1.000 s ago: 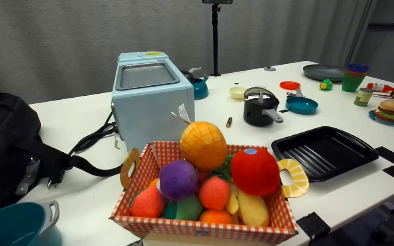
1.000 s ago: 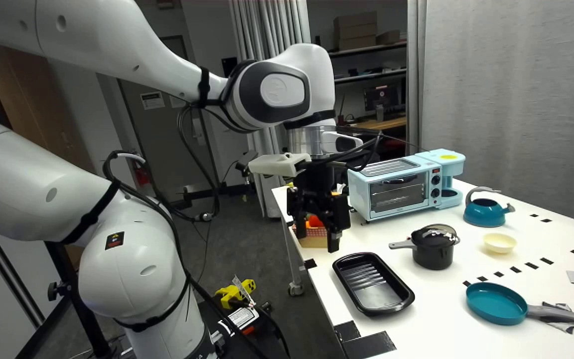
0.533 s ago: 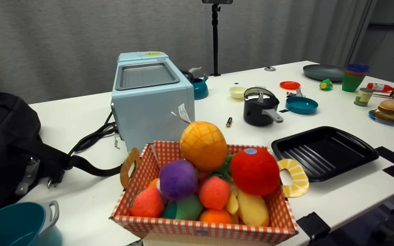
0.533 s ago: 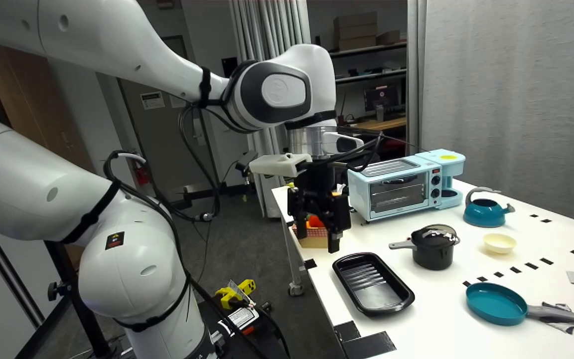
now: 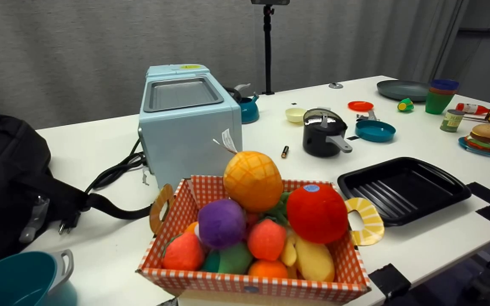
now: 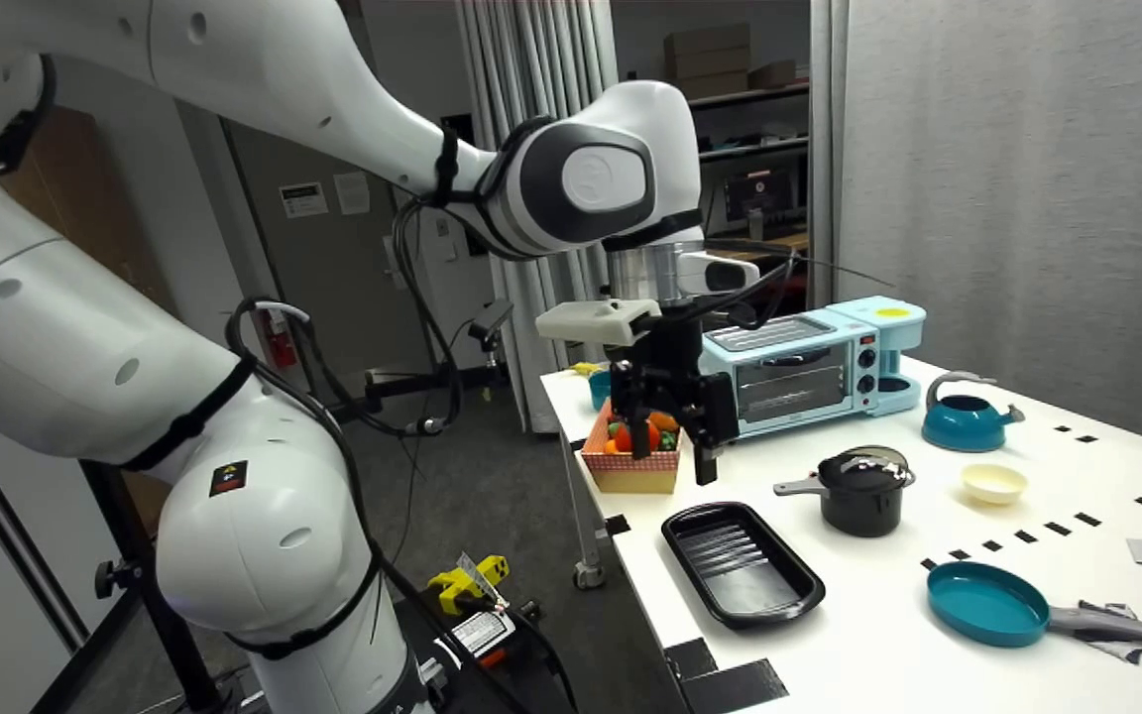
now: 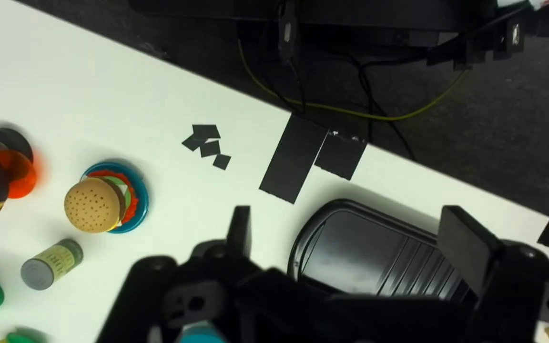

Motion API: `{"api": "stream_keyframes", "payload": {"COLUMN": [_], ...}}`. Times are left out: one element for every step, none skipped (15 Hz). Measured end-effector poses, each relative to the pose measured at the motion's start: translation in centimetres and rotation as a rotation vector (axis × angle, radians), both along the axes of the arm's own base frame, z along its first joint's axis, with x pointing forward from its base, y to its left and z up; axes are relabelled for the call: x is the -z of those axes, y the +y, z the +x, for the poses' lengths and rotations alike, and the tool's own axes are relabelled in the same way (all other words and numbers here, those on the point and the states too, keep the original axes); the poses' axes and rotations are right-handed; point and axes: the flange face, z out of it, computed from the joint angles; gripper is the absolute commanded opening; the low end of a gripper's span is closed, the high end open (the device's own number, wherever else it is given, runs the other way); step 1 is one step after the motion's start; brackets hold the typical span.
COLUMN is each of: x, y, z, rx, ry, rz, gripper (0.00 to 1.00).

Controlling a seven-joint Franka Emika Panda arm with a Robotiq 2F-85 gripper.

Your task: Move the lid from the black pot to the blue pan

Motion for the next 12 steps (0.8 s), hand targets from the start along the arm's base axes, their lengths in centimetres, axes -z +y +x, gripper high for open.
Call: {"api": "stream_keyframes", "payload": {"x": [0.0, 0.1, 0.1, 0.2, 0.2, 0.2, 0.2, 0.2, 0.2, 0.2, 0.3, 0.4], "y": [-0.1, -0.1, -0.2, -0.2, -0.3, -0.3, -0.3, -0.2, 0.0, 0.3, 0.6, 0.9], "z": [0.9, 1.9, 2.9, 4.0, 5.0, 6.1, 7.3, 8.5, 9.6, 10.8, 12.0, 13.1], "rx": [0.007, 0.015, 0.023, 0.031, 0.041, 0.051, 0.061, 0.073, 0.085, 0.097, 0.109, 0.122], "ry": [-0.014, -0.026, -0.038, -0.049, -0.060, -0.070, -0.080, -0.091, -0.100, -0.109, -0.117, -0.125], "rz": [0.001, 0.004, 0.008, 0.014, 0.022, 0.030, 0.040, 0.051, 0.061, 0.071, 0.080, 0.088], "gripper": [1.00, 1.00, 1.00, 1.00, 1.00, 1.00, 1.00, 1.00, 1.00, 1.00, 1.00, 1.00]}}
